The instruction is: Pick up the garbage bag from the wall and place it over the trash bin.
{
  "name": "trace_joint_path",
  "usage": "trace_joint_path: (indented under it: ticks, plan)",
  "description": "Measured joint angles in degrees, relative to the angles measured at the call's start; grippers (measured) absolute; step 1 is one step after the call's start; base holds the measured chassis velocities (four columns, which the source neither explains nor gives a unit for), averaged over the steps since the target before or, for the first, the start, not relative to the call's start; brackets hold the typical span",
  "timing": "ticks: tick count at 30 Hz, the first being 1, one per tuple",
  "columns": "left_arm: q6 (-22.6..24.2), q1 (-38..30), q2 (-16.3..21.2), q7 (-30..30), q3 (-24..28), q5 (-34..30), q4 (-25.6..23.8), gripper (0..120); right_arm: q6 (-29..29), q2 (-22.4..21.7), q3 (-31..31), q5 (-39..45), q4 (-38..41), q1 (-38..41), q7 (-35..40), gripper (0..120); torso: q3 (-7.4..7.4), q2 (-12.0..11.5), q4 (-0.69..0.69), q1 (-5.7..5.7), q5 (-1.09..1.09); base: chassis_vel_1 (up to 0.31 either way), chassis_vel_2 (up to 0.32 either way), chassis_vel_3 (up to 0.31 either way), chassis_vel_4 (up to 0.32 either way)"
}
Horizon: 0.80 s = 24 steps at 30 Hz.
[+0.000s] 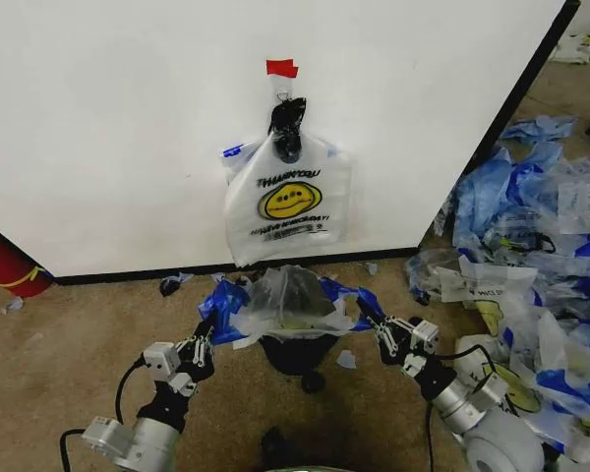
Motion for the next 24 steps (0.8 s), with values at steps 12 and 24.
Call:
trace_joint_path:
  ticks: [12,24]
  plan:
    - [-1.4,-1.0,-1.1,1.5,2.4,1.8,2.8,0,1.2,-2.3,0.4,-3.1,-0.3,-3.2,0.4,0,0.00,0.0,0.01,0.00,-0.02,0.000,0.000,0.000,0.000]
    - [1.2,-8.3,1.2,1.1,8.6,-0.2,2.9,0,3.1,-1.2,2.7,-3.6,-1.5,-4.2,-2.0,0,0.01,0.0,-0.02,0.01,-0.01,0.000,0.000,0.000,0.000]
